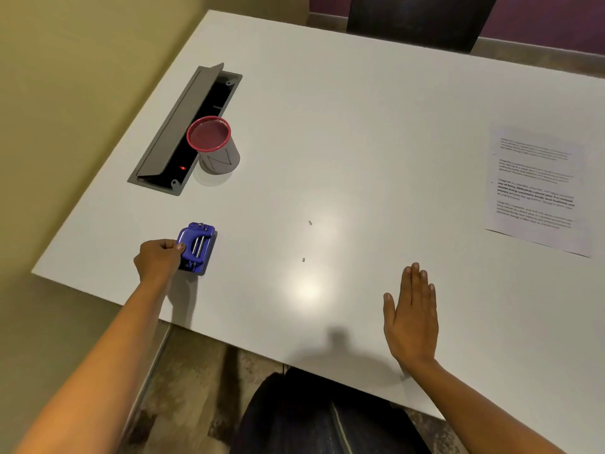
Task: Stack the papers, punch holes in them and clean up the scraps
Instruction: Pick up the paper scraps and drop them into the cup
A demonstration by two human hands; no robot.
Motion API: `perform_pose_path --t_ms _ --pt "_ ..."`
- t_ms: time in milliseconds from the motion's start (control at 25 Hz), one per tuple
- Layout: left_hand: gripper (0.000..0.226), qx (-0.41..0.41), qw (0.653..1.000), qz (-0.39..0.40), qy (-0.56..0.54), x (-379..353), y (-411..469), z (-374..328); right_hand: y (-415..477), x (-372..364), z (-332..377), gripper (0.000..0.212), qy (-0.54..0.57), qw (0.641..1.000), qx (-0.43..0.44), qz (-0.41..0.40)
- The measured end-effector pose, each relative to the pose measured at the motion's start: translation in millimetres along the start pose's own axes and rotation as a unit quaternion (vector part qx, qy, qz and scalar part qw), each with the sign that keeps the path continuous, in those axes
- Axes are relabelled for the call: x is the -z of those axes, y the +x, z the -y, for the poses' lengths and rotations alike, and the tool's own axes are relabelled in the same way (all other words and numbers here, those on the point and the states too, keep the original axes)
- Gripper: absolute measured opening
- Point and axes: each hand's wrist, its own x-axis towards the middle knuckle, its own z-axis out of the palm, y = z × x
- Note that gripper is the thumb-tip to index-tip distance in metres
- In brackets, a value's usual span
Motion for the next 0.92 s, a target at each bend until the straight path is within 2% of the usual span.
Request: perform_pose_path --t_ms 360,640,720,800,840,920 --pt "0.019 0.039 0.999 -0.022 0.019 10 32 23 -1 1 1 0.064 0.001 1.0 0.001 -0.003" --pt "0.024 0.021 0.999 -0.013 0.025 9 31 26 -1 4 3 0.064 0.002 1.0 0.001 -0.001" --pt "0.033 -0.048 0.992 -0.066 0.1 3 21 25 -1 4 3 0.064 0.002 1.0 0.003 0.0" --pt "0.041 -0.159 0.966 -0.132 0.155 -12 -1 21 -1 4 3 0.065 0.006 1.0 0.001 0.003" --pt "0.043 -0.209 0.959 -0.133 0.136 -25 -16 18 -1 4 3 0.065 0.008 1.0 0.0 0.004" --pt "0.047 -0.285 0.951 -0.079 0.091 -55 -49 16 -1 4 4 0.065 0.011 1.0 -0.001 0.005"
